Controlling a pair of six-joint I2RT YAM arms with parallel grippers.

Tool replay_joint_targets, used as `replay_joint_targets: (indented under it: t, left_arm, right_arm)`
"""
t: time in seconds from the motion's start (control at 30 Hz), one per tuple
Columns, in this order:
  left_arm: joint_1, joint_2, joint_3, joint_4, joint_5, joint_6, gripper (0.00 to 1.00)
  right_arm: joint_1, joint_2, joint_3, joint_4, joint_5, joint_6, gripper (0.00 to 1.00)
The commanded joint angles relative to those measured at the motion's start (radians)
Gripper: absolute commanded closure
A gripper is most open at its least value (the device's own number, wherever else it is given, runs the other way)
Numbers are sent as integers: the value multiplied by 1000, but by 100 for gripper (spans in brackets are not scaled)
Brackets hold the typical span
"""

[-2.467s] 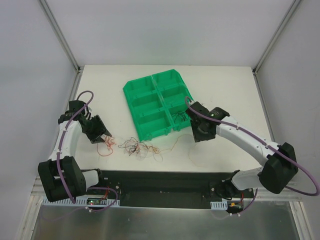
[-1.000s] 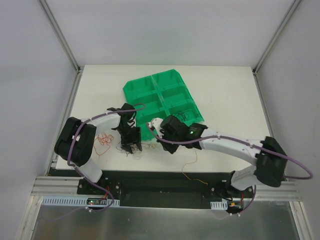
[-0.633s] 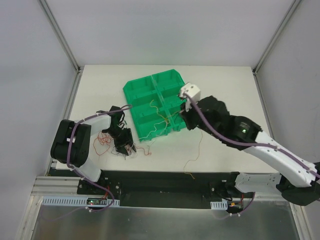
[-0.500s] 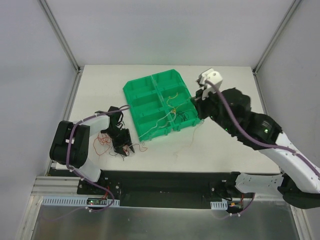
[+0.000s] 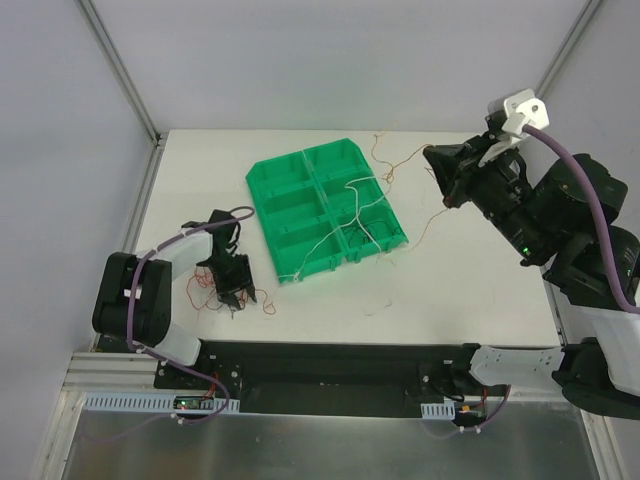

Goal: Untangle the cables

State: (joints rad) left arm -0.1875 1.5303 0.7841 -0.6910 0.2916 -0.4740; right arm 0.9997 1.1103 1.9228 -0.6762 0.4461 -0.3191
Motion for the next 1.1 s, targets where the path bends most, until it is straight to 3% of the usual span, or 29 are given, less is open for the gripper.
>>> replay_joint_targets:
  t: [0.0,0.17,0.33,0.57,0.7,0.8,1.07]
  left_arm:
    - [11,-109,10,-4,-11,40,53]
    - [10,-312,81,-4,46,87,37]
    - [0,-406,116,1,90,23,21]
    - [-145,-487,204,57,153,9,24]
    - [-266,-529,242,230,216,-18,30]
    - [-335,-544,268,358,225,-20,26]
    - [-379,-495,334,599,481,60,30]
  right_arm:
    - [-3,8,42,32,0,-31,100]
    - [-4,8,-31,-13,-58,43,100]
    - [-3,-47,-160,24,-102,149,100]
    - [-4,-60,-194,-8,-138,166,100]
    - [-3,-49,-197,-23,-173,193,100]
    - [-4,-66,-238,9,-220,241,100]
    - [-4,-40,-255,17,-432,298,100]
